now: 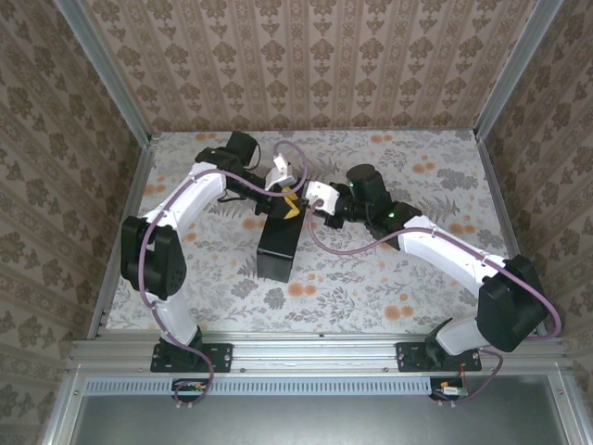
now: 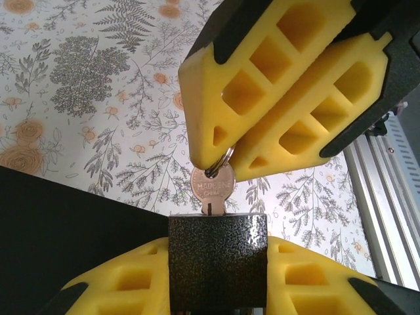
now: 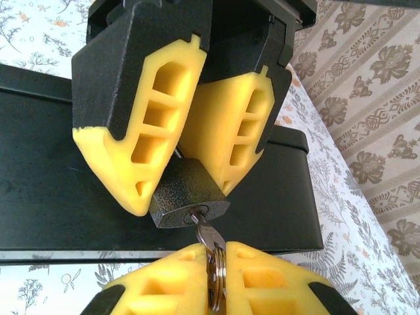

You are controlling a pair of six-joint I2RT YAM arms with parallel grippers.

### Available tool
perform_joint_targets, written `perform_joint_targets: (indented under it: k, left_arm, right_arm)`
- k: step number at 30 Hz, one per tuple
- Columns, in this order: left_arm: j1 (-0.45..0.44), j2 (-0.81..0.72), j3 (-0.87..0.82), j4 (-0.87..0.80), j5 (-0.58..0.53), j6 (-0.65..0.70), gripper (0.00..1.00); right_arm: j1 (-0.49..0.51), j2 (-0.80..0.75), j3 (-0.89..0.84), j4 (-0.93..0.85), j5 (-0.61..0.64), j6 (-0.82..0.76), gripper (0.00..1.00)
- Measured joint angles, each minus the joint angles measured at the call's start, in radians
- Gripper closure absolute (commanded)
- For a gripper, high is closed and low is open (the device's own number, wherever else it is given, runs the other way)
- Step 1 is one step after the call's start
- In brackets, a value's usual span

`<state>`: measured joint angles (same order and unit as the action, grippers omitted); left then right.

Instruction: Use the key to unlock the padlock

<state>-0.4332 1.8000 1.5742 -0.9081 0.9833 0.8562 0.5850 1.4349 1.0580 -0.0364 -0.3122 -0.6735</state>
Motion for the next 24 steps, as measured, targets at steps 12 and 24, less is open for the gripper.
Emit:
perform_joint_targets:
  k: [12, 24]
  left_arm:
    - [-0.025, 0.003, 0.006, -0.008, 0.003, 0.015, 0.92]
    - [-0.029, 0.003, 0.005, -0.001, 0.008, 0.017, 0.94]
  right_arm:
    - [0.003, 0.0, 0.006, -0.024, -0.013, 0.026, 0.88]
    - [-0.035, 0.012, 0.056, -0.119, -0.114, 0.106, 1.0]
